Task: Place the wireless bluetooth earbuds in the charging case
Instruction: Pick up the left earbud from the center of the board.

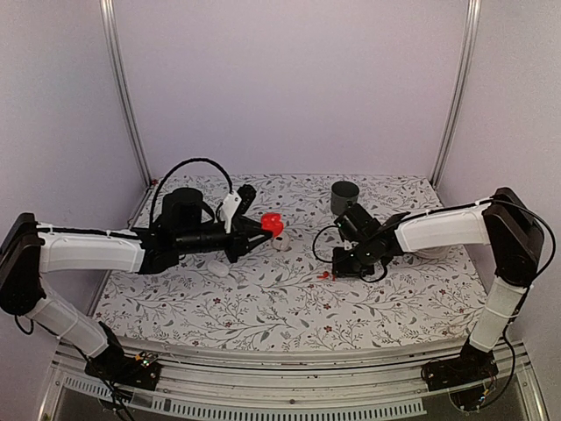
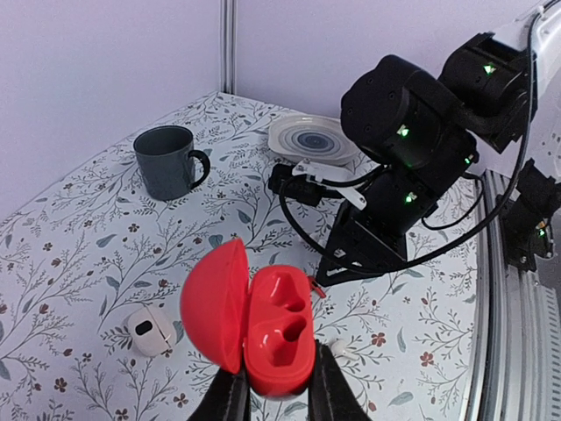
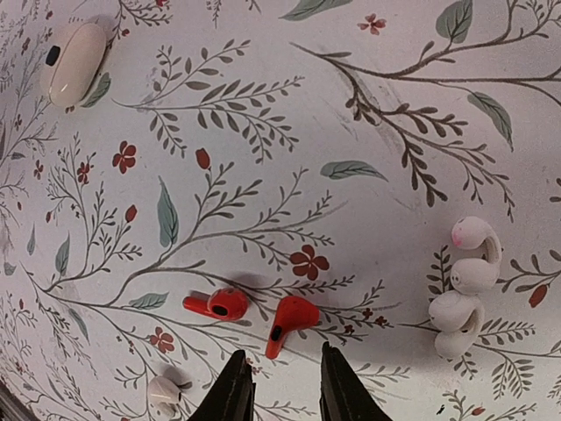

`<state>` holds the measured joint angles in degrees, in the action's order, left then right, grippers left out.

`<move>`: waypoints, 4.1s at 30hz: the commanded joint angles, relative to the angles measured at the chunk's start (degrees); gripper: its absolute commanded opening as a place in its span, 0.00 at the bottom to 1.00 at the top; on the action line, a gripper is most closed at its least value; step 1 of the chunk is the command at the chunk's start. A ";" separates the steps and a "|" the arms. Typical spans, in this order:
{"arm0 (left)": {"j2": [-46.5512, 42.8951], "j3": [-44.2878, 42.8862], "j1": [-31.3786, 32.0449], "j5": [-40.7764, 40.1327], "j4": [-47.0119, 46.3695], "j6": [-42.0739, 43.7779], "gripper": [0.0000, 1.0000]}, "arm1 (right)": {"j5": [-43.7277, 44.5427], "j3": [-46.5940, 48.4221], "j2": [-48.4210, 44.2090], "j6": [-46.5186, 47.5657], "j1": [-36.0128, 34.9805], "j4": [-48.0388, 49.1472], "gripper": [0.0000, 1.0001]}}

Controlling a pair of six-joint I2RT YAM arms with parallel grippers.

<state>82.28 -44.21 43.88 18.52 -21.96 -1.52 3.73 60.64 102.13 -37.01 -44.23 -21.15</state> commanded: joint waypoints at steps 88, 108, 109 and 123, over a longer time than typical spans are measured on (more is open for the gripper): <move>2.68 1.61 1.20 1.26 -3.62 -4.08 0.00 | 4.05 13.43 10.91 3.53 -1.08 -11.02 0.07; 10.34 3.07 1.33 -0.16 -13.95 -11.10 0.00 | 3.29 3.97 -2.06 0.34 -0.95 1.40 0.04; 10.81 3.07 1.47 -0.49 -14.58 -11.54 0.00 | 3.19 3.12 -3.54 0.14 -0.99 2.82 0.04; 18.75 -2.46 3.29 -0.34 -24.05 -12.97 0.00 | 4.84 -5.82 -20.08 0.74 -4.77 21.35 0.05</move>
<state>99.61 -44.18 45.80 17.32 -40.40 -14.41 7.27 56.73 85.01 -37.06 -47.13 -7.79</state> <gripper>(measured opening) 0.191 0.048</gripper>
